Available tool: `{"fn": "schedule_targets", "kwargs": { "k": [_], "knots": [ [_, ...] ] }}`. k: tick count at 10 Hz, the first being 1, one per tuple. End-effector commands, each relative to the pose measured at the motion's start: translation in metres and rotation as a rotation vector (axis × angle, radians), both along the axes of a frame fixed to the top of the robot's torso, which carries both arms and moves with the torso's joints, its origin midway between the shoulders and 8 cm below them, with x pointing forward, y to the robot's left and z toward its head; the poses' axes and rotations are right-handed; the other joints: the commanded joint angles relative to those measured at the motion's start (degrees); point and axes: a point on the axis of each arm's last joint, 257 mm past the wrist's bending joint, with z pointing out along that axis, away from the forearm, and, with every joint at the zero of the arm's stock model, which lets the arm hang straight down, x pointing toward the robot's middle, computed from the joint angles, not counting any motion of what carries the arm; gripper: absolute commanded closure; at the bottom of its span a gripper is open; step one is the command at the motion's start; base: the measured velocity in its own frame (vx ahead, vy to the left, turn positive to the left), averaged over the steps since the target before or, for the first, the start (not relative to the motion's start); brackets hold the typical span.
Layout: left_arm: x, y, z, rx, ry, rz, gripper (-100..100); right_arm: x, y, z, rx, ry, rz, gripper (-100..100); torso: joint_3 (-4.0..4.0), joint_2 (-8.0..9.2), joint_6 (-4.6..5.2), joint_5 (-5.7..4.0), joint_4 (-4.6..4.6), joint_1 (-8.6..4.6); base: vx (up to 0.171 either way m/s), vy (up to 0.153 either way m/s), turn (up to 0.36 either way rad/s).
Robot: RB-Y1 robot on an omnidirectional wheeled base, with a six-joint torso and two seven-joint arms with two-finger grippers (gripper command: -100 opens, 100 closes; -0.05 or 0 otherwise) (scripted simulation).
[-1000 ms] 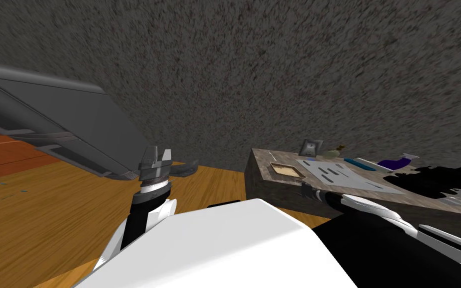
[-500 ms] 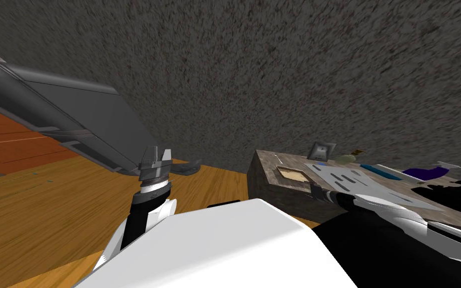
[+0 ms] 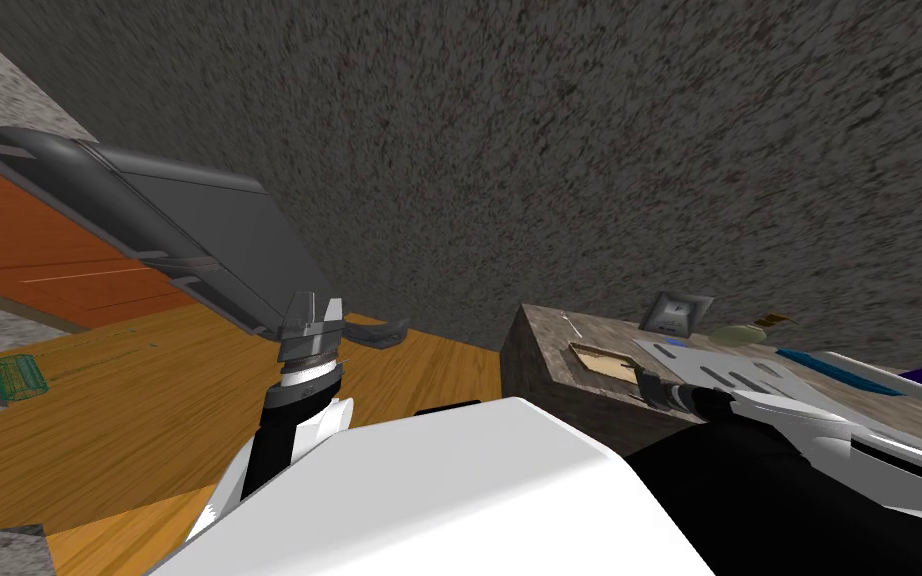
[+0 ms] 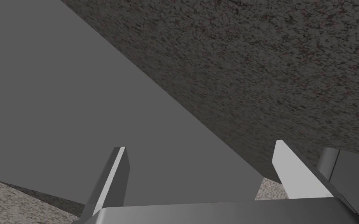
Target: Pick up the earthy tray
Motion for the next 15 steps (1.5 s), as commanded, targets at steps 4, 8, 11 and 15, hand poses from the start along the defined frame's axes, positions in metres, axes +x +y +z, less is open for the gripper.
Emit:
{"fn": "schedule_targets", "kwargs": {
  "k": [4, 8, 11, 15],
  "knots": [
    [0.000, 0.000, 0.000, 0.000, 0.000, 0.000, 0, -0.003, 0.003, -0.013, 0.000, 0.001, -0.012, -100, 0.11, 0.17, 0.01, -0.07, 0.05, -0.26, 0.016, -0.029, 0.033],
    [0.000, 0.000, 0.000, 0.000, 0.000, 0.000, 0, -0.003, 0.003, -0.014, 0.001, 0.003, -0.010, 100, 0.16, 0.25, -0.02, 0.01, 0.08, -0.07, 0.002, -0.002, -0.001],
    [0.000, 0.000, 0.000, 0.000, 0.000, 0.000, 0, -0.002, 0.003, -0.013, 0.001, 0.002, -0.010, 0, 0.17, 0.27, 0.01, 0.01, 0.07, -0.04, 0.000, 0.000, 0.000],
    [0.000, 0.000, 0.000, 0.000, 0.000, 0.000, 0, -0.001, 0.000, -0.001, 0.001, 0.001, 0.001, 100, 0.25, 0.40, 0.05, 0.11, 0.11, 0.19, -0.019, 0.035, -0.038]
  ]
}}
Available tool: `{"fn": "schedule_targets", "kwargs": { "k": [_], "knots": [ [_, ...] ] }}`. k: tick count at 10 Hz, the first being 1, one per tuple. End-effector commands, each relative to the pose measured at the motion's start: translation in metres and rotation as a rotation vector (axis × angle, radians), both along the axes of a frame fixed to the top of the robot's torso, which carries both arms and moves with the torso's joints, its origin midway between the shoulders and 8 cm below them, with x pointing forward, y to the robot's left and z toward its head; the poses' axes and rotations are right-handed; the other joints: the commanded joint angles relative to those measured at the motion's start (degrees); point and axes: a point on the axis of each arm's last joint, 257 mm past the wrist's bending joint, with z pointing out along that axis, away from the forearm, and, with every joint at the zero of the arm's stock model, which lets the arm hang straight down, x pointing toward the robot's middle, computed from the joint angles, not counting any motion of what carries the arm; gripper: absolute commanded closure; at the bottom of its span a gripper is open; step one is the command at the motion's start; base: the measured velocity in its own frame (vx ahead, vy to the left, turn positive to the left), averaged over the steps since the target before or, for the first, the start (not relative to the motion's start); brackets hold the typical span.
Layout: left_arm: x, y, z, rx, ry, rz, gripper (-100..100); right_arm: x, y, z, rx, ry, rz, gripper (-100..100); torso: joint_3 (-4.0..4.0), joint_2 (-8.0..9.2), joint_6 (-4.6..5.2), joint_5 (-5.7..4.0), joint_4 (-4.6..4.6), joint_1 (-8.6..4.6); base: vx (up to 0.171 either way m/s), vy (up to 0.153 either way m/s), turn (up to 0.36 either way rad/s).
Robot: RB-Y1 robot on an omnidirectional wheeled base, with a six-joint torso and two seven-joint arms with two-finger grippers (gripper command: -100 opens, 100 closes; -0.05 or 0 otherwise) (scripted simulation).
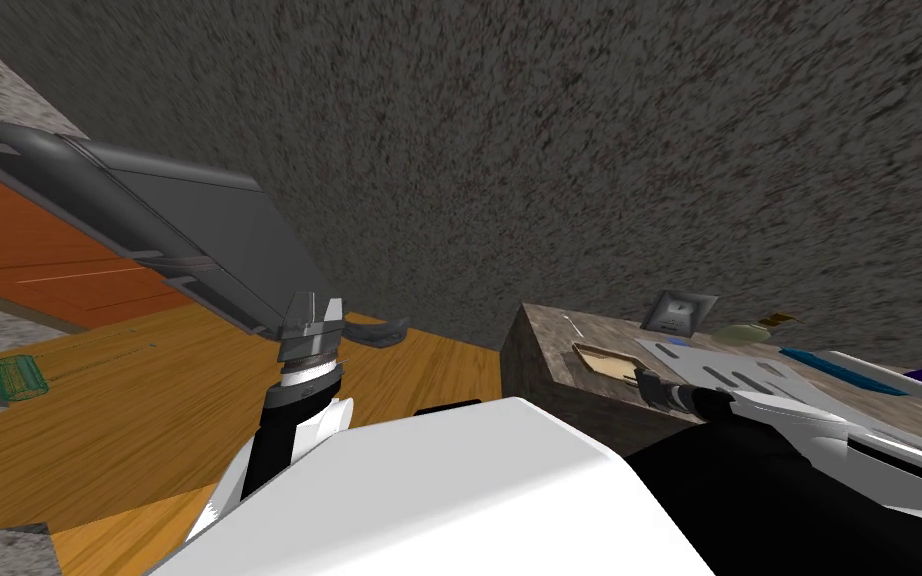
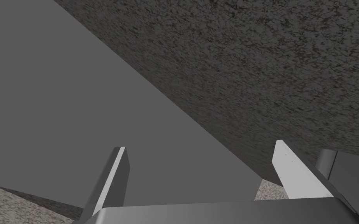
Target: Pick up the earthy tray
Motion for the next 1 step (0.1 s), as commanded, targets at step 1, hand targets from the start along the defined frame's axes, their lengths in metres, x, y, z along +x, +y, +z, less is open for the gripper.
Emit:
{"fn": "schedule_targets", "kwargs": {
  "k": [1],
  "knots": [
    [0.0000, 0.0000, 0.0000, 0.000, 0.000, 0.000, 0, 0.0000, 0.0000, 0.0000, 0.000, 0.000, 0.000, 0, 0.00, 0.00, 0.00, 0.00, 0.00, 0.00, 0.000, 0.000, 0.000]
  ]
}}
